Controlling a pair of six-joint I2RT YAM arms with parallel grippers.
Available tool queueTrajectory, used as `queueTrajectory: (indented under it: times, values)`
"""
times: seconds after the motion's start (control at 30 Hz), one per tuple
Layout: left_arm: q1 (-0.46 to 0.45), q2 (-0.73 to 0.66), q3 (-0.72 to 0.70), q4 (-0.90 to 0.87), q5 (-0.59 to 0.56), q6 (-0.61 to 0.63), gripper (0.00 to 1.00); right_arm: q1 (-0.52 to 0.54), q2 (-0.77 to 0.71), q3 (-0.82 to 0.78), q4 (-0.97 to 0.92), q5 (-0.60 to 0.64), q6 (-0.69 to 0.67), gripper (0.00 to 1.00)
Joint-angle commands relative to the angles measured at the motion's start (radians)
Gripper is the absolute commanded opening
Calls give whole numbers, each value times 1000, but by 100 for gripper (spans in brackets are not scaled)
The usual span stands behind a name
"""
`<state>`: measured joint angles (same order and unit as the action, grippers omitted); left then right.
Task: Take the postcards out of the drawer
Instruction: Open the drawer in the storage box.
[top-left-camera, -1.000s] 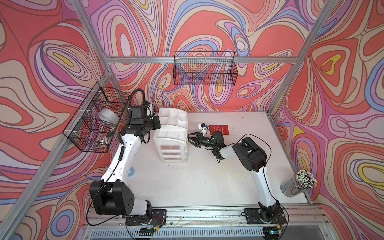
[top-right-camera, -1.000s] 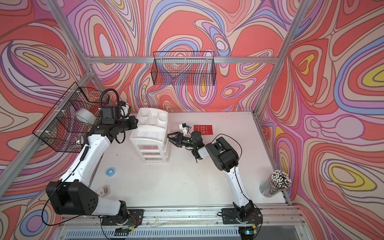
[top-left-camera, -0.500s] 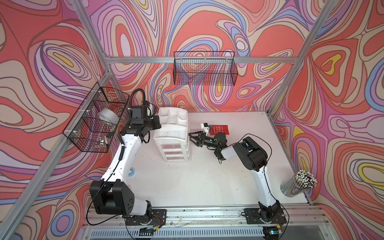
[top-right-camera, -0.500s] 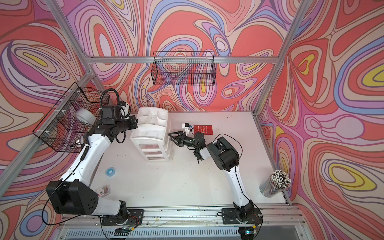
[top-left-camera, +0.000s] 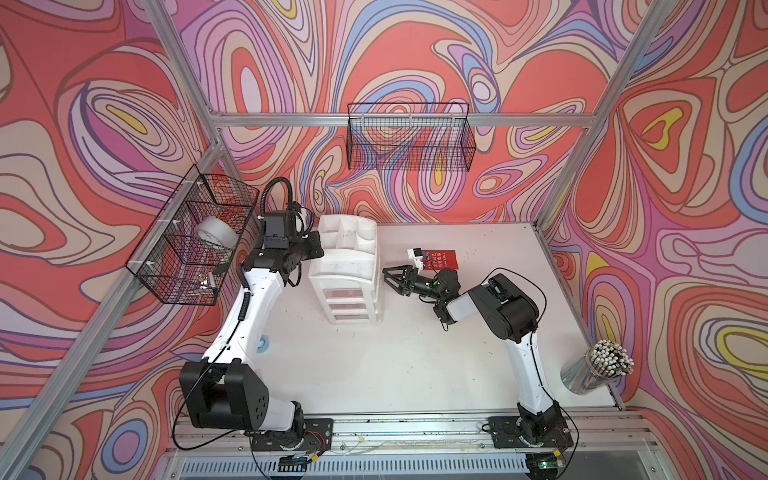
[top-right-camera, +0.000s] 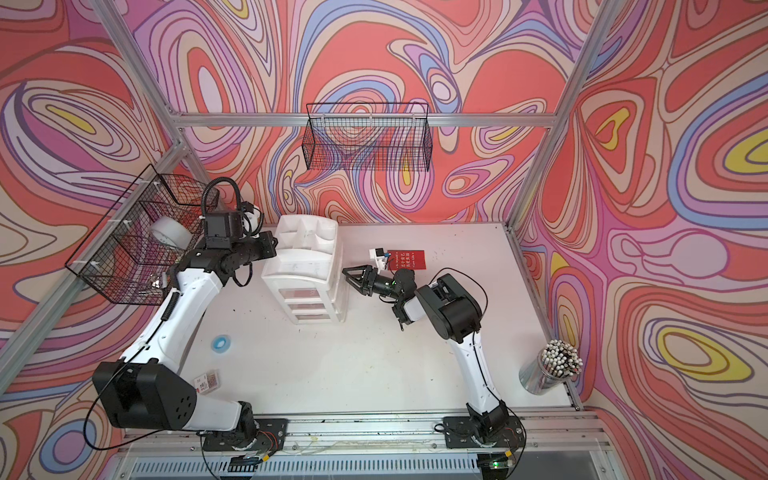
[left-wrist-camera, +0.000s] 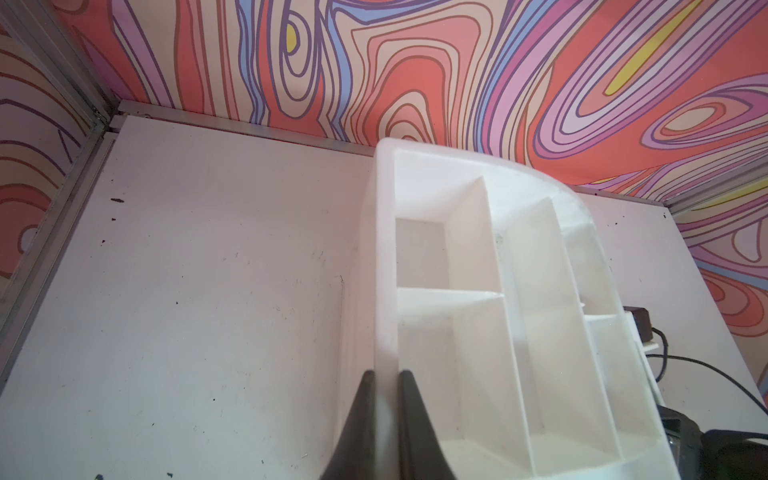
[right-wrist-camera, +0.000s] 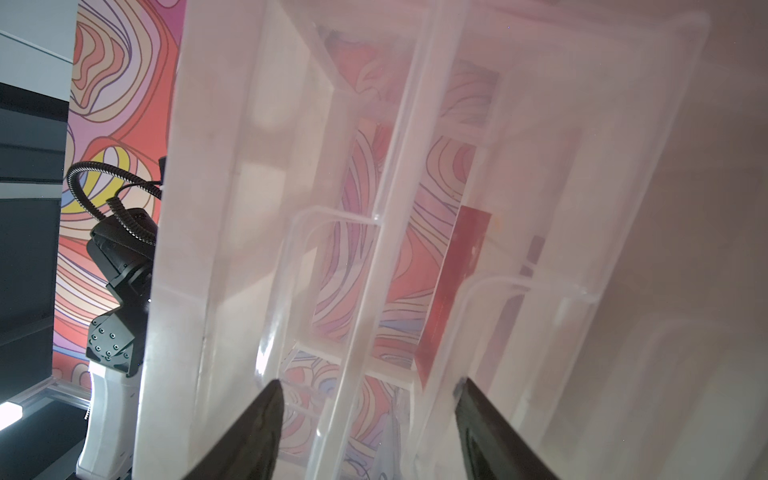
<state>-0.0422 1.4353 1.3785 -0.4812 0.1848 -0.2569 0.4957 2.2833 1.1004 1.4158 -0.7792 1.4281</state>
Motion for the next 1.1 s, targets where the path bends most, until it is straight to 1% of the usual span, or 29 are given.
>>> queueTrajectory:
  times: [0.0, 0.23, 0.43, 0.53, 0.67, 0.73, 0.8, 0.9, 1.07]
  values:
    - [5, 20, -6, -62, -48, 22, 0, -16, -62, -21, 73, -5, -27, 66]
    - [5, 13, -9, -61, -49, 22, 0, -35, -88, -63, 74, -5, -45, 66]
    - [5, -8, -16, -47, -21, 16, 0, -35, -64, -65, 61, -11, -62, 65]
    - [5, -19, -22, -37, -11, 16, 0, -36, -75, -64, -22, -14, -114, 64]
    - [5, -27, -26, -33, -5, 12, 0, -32, -138, -68, -261, -8, -260, 63]
    - [6, -29, -28, -29, -2, 10, 0, -32, -164, -67, -329, -5, -305, 63]
    - [5, -30, -31, -22, 4, 5, 0, -32, -182, -62, -372, -5, -328, 63]
    - [5, -26, -28, -23, 6, 5, 0, -31, -181, -56, -380, -9, -331, 62]
    - [5, -29, -34, -24, 5, 5, 0, -23, -164, -38, -389, -9, -326, 56]
